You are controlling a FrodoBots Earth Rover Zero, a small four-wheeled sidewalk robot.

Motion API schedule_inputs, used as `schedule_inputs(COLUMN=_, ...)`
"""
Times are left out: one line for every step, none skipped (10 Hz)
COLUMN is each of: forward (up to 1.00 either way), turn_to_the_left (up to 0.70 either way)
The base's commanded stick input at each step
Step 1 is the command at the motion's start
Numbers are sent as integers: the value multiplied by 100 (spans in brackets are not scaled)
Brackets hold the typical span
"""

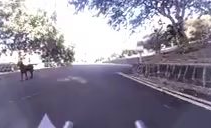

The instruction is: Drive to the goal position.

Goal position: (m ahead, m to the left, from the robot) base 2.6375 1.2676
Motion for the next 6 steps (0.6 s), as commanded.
schedule_inputs(forward=70, turn_to_the_left=0)
schedule_inputs(forward=70, turn_to_the_left=0)
schedule_inputs(forward=70, turn_to_the_left=0)
schedule_inputs(forward=70, turn_to_the_left=0)
schedule_inputs(forward=70, turn_to_the_left=0)
schedule_inputs(forward=70, turn_to_the_left=0)
